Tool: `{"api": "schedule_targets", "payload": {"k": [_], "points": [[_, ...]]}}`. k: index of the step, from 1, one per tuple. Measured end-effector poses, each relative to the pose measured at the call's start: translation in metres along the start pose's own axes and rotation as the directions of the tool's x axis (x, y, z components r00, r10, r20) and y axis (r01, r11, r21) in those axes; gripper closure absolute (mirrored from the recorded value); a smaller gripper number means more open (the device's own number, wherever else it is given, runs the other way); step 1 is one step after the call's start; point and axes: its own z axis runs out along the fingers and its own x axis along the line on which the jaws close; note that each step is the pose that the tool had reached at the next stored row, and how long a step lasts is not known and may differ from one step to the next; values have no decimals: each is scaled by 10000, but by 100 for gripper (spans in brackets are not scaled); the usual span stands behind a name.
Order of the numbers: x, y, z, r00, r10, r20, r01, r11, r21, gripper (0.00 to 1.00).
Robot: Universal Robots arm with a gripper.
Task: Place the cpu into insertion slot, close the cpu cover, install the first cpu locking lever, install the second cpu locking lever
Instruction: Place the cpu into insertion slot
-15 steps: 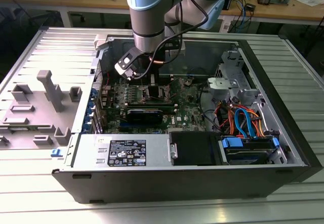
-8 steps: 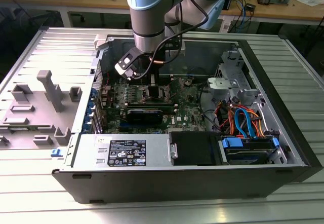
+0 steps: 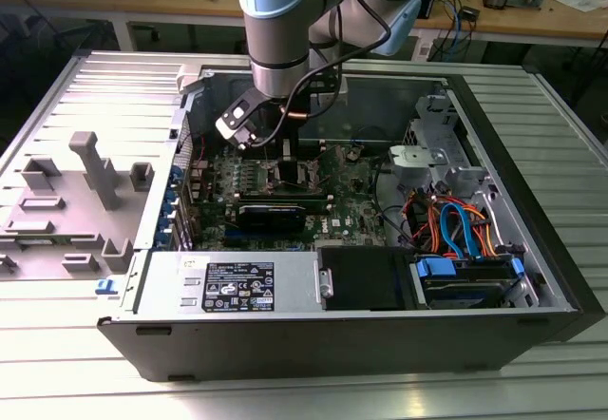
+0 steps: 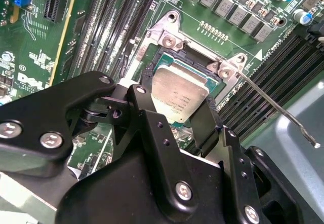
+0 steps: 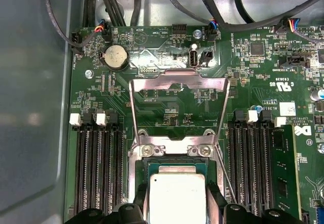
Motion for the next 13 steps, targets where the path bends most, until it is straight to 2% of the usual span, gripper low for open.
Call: {"api": "schedule_targets", "payload": {"k": [4,8,13], "points": [[0,0,4,10000,-4,53,4,10000,0,45],[1,0,4,10000,-4,53,4,10000,-11,45],[1,0,5,10000,-5,73,6,9999,-129,45]]}}
